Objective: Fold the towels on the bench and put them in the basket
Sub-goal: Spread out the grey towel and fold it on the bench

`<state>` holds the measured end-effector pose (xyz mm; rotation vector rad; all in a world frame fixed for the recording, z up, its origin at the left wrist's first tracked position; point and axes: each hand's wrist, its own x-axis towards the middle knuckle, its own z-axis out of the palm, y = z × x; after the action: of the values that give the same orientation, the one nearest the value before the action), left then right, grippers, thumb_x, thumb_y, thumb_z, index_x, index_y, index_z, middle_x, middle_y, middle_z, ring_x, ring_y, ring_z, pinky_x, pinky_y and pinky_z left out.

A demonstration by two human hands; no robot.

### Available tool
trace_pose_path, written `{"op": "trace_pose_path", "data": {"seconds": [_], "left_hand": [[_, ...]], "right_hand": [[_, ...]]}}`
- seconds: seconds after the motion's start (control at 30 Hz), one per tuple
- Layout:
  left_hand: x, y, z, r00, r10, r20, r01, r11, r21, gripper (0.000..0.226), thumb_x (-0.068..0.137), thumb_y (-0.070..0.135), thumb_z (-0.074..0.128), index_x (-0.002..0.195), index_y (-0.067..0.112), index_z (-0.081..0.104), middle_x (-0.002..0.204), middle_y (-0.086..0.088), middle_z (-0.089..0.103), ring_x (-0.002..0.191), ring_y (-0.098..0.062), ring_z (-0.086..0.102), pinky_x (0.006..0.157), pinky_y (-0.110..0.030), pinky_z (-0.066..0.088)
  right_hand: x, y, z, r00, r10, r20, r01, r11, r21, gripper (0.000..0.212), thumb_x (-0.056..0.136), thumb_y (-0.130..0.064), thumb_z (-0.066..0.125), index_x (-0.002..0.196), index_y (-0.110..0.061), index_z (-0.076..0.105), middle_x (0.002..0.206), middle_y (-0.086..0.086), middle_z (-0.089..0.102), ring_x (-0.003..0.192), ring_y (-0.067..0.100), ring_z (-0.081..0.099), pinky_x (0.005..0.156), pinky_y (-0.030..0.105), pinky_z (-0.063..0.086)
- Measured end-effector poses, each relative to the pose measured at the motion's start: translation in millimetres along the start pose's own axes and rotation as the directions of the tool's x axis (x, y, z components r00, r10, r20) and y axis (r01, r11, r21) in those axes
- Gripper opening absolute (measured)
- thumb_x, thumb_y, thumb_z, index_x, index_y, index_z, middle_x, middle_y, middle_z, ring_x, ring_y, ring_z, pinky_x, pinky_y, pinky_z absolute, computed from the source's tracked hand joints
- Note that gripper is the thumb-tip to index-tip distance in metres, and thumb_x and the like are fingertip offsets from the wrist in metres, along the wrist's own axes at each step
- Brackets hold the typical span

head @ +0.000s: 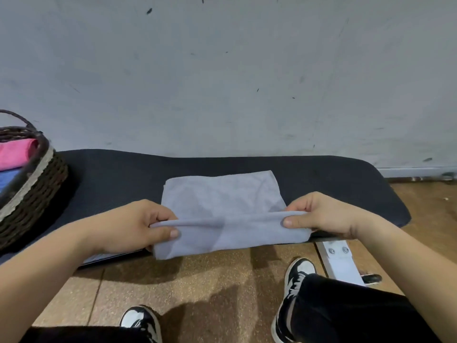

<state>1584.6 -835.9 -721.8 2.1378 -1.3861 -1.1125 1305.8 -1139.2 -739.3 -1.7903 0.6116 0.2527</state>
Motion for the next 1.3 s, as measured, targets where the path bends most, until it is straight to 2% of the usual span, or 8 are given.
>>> {"op": "trace_pose_path", "data": {"seconds": [0.2,0.3,0.43,0.63,0.83,0.93,1.07,1.3], "left_hand": [[20,-8,-23,0.973,-0.137,-0.188,0.111,0.984,-0.143,0.02,0.097,0.038,0.067,0.088,0.022,0.075,0.086,-0.006,0.075,0.082,-0.027,0.074,0.073,-0.038,0.064],[38,-10,-29,0.942,-0.168,-0.29,0.135,0.982,-0.133,0.018,0.099,0.036,0.063,0.09,0.024,0.074,0.084,-0.001,0.075,0.076,-0.021,0.073,0.069,-0.037,0.064],[66,-19,-35,0.923,-0.168,-0.345,0.212,0.973,0.095,0.018,0.102,0.036,0.056,0.09,0.031,0.067,0.081,0.007,0.071,0.075,-0.014,0.068,0.066,-0.033,0.055],[97,-34,-33,0.872,-0.222,-0.436,0.323,0.93,0.174,0.014,0.099,0.037,0.058,0.093,0.026,0.063,0.089,0.007,0.066,0.079,-0.01,0.061,0.065,-0.03,0.049],[104,-28,-27,0.88,-0.269,-0.391,0.353,0.921,0.163,0.069,0.084,0.056,0.072,0.142,0.029,0.048,0.128,0.007,0.053,0.115,-0.016,0.057,0.098,-0.038,0.051],[102,-21,-22,0.874,-0.327,-0.359,0.374,0.925,0.068,0.058,0.081,0.049,0.079,0.129,0.027,0.056,0.118,0.01,0.061,0.106,-0.015,0.06,0.087,-0.034,0.053],[98,-14,-21,0.846,-0.427,-0.321,0.419,0.903,-0.098,0.035,0.073,0.039,0.086,0.093,0.017,0.068,0.092,-0.001,0.071,0.084,-0.018,0.068,0.072,-0.038,0.057],[78,-11,-31,0.834,-0.481,-0.271,0.326,0.826,-0.46,0.034,0.078,0.029,0.088,0.101,0.013,0.07,0.097,-0.01,0.076,0.09,-0.03,0.074,0.073,-0.045,0.062]], "right_hand": [[37,-2,-5,0.953,0.049,-0.3,0.054,0.944,0.326,0.02,0.093,-0.015,0.072,0.108,-0.001,0.073,0.094,0.012,0.076,0.077,0.016,0.071,0.059,0.024,0.057],[66,-11,-2,0.879,0.034,-0.475,0.108,0.957,0.268,0.013,0.091,-0.019,0.077,0.099,-0.009,0.077,0.083,0.001,0.077,0.07,0.01,0.07,0.055,0.02,0.052],[100,-15,-1,0.809,0.024,-0.588,0.082,0.985,0.152,0.01,0.09,-0.023,0.078,0.09,-0.013,0.076,0.063,-0.013,0.068,0.065,0.01,0.066,0.061,0.024,0.052],[131,-6,-6,0.758,0.03,-0.651,-0.103,0.992,-0.074,0.019,0.087,-0.034,0.078,0.085,-0.016,0.073,0.086,0.004,0.072,0.083,0.021,0.068,0.071,0.035,0.055],[133,4,-7,0.762,-0.175,-0.624,-0.241,0.817,-0.524,0.036,0.094,-0.052,0.063,0.116,-0.024,0.065,0.107,-0.005,0.054,0.096,0.017,0.056,0.071,0.035,0.047],[127,12,-4,0.759,-0.34,-0.556,-0.129,0.758,-0.64,0.045,0.097,-0.047,0.061,0.131,-0.019,0.064,0.129,0.002,0.057,0.121,0.025,0.052,0.095,0.039,0.048],[113,13,2,0.845,-0.39,-0.366,0.015,0.701,-0.713,0.065,0.097,-0.061,0.05,0.151,-0.024,0.049,0.163,0.003,0.035,0.154,0.023,0.025,0.124,0.039,0.023],[101,20,18,0.98,-0.119,-0.157,-0.052,0.612,-0.789,0.075,0.088,-0.082,0.009,0.156,-0.055,-0.007,0.168,-0.01,-0.024,0.153,0.013,-0.027,0.126,0.044,-0.013]]}}
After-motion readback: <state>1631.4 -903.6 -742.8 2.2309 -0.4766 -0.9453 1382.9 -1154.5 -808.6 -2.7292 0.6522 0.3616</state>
